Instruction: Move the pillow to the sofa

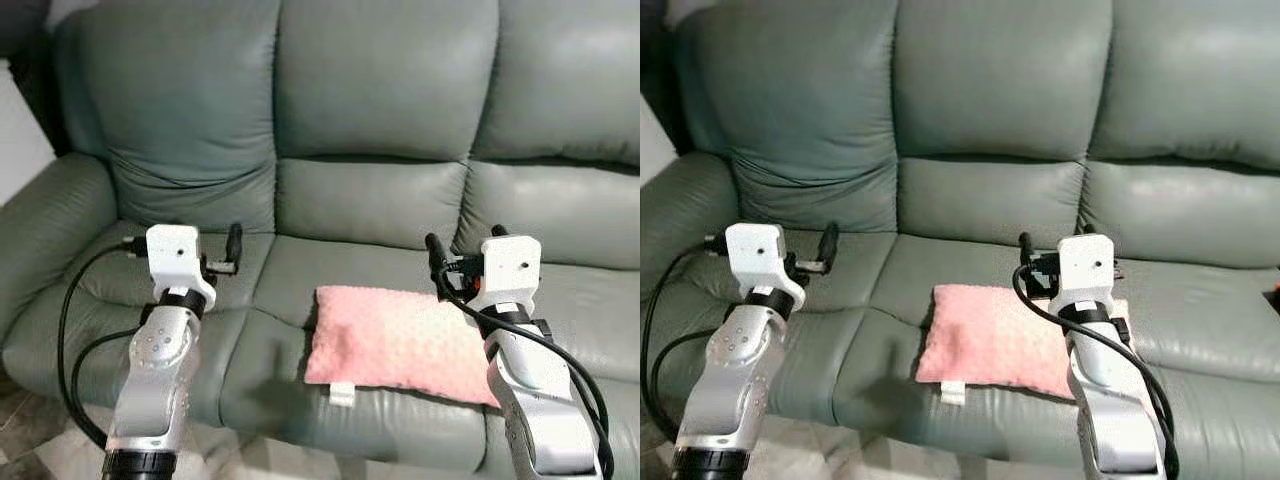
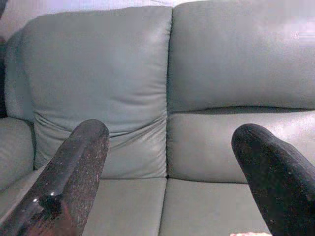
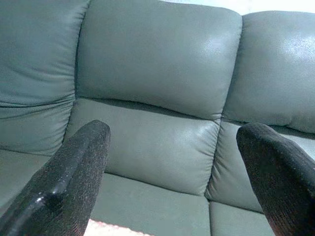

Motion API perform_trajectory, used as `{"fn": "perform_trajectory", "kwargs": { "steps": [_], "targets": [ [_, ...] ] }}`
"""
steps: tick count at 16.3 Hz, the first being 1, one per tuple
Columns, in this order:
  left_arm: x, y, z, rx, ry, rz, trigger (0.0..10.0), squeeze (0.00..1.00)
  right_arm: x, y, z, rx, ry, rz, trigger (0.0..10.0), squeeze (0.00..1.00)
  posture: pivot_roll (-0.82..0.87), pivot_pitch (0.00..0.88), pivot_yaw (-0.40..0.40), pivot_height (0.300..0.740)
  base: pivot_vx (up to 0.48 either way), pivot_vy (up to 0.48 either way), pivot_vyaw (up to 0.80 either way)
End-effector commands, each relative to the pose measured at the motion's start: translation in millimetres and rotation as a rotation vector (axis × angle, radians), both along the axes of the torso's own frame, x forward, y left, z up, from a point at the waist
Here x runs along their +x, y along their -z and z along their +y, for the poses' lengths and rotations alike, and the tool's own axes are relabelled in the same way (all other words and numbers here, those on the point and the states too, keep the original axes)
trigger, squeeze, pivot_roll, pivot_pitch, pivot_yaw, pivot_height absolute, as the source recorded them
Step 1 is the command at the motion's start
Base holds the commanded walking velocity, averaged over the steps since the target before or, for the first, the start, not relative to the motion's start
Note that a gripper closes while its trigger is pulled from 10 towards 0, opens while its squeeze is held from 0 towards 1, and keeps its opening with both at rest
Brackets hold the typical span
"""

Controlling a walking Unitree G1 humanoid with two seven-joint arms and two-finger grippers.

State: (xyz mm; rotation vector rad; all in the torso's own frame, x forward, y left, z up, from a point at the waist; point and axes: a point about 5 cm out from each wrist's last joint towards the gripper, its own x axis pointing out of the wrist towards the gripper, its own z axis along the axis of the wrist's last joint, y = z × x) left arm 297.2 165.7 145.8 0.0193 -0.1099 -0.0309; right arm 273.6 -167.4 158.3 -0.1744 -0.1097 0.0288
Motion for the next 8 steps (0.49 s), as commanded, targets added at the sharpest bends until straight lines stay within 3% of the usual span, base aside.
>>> {"fn": "perform_trajectory", "kwargs": {
  "steps": [1,8],
  "targets": [
    [1.2,6.0,1.8,-0.01,0.009,0.028,10.0,0.0,1.0,0.6,-3.4,0.003,0.022,0.001,10.0,0.0,-0.17,0.025,0.071,0.74,0.0,0.0,0.0],
    [-2.5,33.5,-4.3,-0.026,0.09,0.143,10.0,0.0,0.8,10.6,-9.9,0.029,0.064,0.049,10.0,0.0,-0.17,0.026,0.074,0.74,0.0,0.0,0.0]
  ]
}}
